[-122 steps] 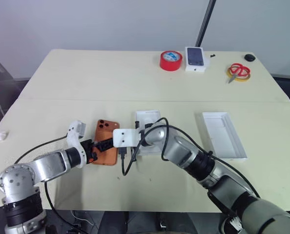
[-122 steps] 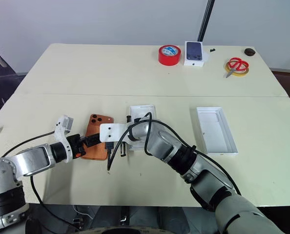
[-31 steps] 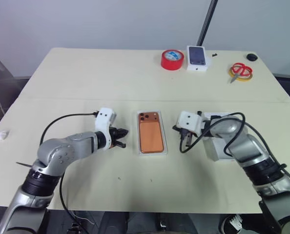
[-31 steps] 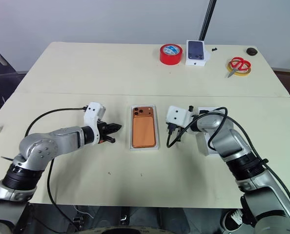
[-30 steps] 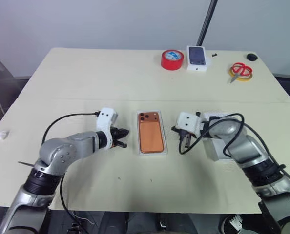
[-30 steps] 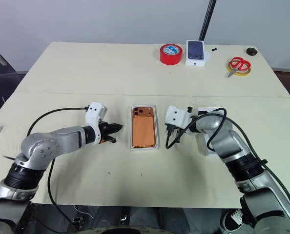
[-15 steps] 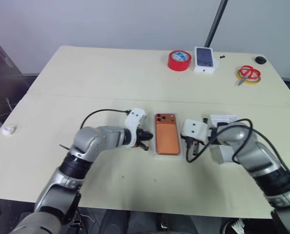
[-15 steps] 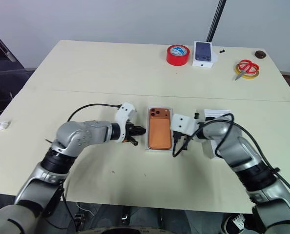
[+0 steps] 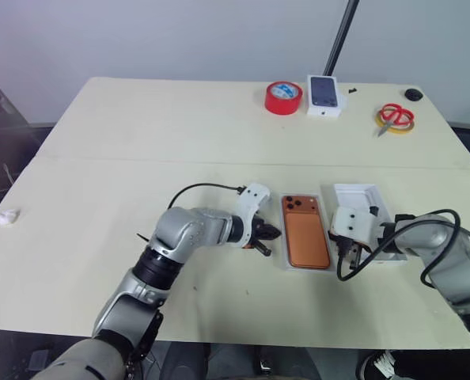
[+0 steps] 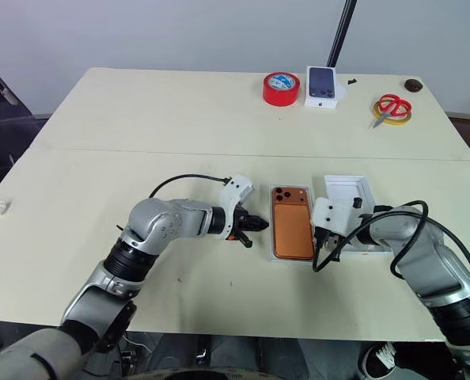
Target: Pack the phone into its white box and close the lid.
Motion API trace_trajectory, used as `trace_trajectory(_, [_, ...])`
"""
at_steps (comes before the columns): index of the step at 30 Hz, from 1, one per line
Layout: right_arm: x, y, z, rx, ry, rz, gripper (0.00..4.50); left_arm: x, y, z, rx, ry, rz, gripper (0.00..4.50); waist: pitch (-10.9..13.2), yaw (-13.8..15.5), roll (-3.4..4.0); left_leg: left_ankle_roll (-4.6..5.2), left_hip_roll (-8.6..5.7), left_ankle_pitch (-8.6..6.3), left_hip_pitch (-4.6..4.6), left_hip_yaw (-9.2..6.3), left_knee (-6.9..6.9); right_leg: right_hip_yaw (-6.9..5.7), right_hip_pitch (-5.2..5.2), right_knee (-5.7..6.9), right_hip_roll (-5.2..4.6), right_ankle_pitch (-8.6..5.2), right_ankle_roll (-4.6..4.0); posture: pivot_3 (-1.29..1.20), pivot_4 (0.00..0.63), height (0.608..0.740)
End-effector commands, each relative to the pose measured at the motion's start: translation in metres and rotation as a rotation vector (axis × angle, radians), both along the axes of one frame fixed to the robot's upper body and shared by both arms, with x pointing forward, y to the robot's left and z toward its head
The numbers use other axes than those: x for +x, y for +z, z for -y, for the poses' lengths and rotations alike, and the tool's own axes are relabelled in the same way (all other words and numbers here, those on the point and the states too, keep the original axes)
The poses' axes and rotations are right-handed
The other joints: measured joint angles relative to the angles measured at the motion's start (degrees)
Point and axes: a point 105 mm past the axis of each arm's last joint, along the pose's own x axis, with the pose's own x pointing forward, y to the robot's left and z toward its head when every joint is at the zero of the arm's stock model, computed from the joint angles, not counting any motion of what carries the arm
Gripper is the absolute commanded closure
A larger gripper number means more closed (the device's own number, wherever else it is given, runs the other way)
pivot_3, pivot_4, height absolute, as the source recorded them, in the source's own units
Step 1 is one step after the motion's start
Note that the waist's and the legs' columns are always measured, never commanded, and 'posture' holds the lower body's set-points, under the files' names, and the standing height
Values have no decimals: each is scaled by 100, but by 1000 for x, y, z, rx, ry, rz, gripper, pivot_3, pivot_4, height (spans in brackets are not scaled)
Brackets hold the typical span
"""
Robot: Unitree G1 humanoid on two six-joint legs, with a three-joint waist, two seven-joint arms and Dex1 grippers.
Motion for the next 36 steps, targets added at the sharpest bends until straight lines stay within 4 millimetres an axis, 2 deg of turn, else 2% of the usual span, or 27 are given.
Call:
trace_trajectory(1, [-4,25,4,23,-2,20,4241,4,16,-13,-38,15,36,4434,0,-1,1,0,0,0,0,0,0,0,0,0,0,0,0,0,150,732])
trace_trajectory(3, [-12,35,5,39,15,-5,3773,4,18,-25,-44,41,44,4457,1,-10,1,0,2,0,0,0,0,0,-1,1,1,0,0,0,150,732])
trace_trajectory(8, [-9,56,17,89,-78,-6,1291,6,30,-61,-68,114,157,4457,0,-33,3,0,12,0,2,0,-1,0,0,3,2,0,0,0,150,732])
trace_trajectory(12, [-1,58,27,181,-249,-79,1291,5,33,-87,22,96,399,4457,0,-55,3,-1,18,1,2,1,0,0,1,4,-4,0,-1,0,150,732])
trace_trajectory(14, [6,54,28,229,-348,-109,1291,-1,32,-92,28,52,461,4457,-2,-81,6,-1,20,1,4,2,-2,1,1,5,-4,0,-2,0,150,732])
trace_trajectory(20, [19,43,26,299,-589,-191,1291,-30,35,-83,3,-170,683,4457,-1,-73,7,-1,21,0,-4,4,-3,2,-8,4,-13,-1,-4,0,150,732])
trace_trajectory(25, [18,39,24,303,-741,-244,1291,-48,39,-73,-115,-253,686,4457,-1,-73,9,1,21,0,-4,9,-3,7,-9,4,-15,-1,-4,0,150,732])
trace_trajectory(29, [16,34,23,308,-779,-268,1291,-59,37,-70,-156,-314,670,4457,-2,-85,10,4,21,-3,-5,9,-3,7,-10,4,-10,0,-3,0,150,732])
trace_trajectory(32, [16,29,21,332,-785,-285,2543,-60,29,-70,-136,-336,662,4457,-2,-102,10,6,20,-3,-4,9,-3,7,-10,4,-4,0,-2,0,150,732])
trace_trajectory(34, [17,29,20,359,-790,-290,3655,-58,26,-71,-124,-333,665,4457,-2,-101,10,6,20,-3,-3,9,-3,7,-10,5,-1,0,-2,0,150,732])
trace_trajectory(36, [18,31,20,388,-801,-291,4418,-57,27,-70,-134,-325,664,4457,-2,-98,10,6,19,-3,-3,9,-3,7,-10,6,0,0,-2,0,150,732])
